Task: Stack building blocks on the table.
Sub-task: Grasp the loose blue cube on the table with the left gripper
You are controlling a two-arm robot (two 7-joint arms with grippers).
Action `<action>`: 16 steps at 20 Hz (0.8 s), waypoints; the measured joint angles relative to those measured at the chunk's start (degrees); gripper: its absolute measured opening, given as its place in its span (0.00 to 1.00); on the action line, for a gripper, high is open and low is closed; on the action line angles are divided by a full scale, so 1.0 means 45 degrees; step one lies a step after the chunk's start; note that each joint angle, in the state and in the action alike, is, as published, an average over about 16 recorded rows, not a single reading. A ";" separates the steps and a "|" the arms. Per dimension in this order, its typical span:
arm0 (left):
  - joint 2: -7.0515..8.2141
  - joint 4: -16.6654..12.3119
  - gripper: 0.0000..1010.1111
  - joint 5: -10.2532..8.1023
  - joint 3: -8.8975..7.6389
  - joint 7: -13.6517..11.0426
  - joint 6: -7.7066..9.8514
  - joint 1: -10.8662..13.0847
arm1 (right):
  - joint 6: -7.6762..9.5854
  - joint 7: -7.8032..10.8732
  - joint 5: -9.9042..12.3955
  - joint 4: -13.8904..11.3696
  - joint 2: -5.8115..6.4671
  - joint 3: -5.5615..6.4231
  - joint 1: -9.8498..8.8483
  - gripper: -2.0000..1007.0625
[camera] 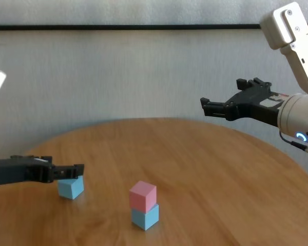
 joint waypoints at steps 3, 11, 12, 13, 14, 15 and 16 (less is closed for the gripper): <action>-0.0080 0.0186 0.99 0.0061 0.0026 -0.0035 0.0033 -0.0086 | 0.0002 0.0000 0.0002 -0.0002 0.0000 0.0000 0.0000 1.00; -0.0238 0.0748 0.99 0.0362 0.0183 -0.0194 -0.0111 -0.0380 | 0.0005 0.0000 0.0002 -0.0004 0.0000 -0.0001 -0.0001 1.00; -0.0255 0.0824 0.99 0.0409 0.0202 -0.0212 -0.0144 -0.0420 | 0.0005 0.0000 0.0002 -0.0004 0.0000 -0.0001 -0.0001 1.00; -0.0272 0.0899 0.99 0.0456 0.0220 -0.0229 -0.0177 -0.0459 | 0.0005 0.0000 0.0002 -0.0004 0.0000 -0.0001 -0.0001 1.00; -0.0289 0.0971 0.99 0.0499 0.0231 -0.0244 -0.0209 -0.0496 | 0.0005 0.0000 0.0002 -0.0004 0.0000 -0.0001 -0.0001 1.00; -0.0307 0.1043 0.99 0.0540 0.0239 -0.0258 -0.0241 -0.0532 | 0.0005 0.0000 0.0002 -0.0004 0.0000 -0.0001 -0.0001 1.00; -0.0324 0.1108 0.99 0.0577 0.0245 -0.0274 -0.0272 -0.0565 | 0.0005 0.0000 0.0002 -0.0004 0.0000 -0.0001 -0.0001 1.00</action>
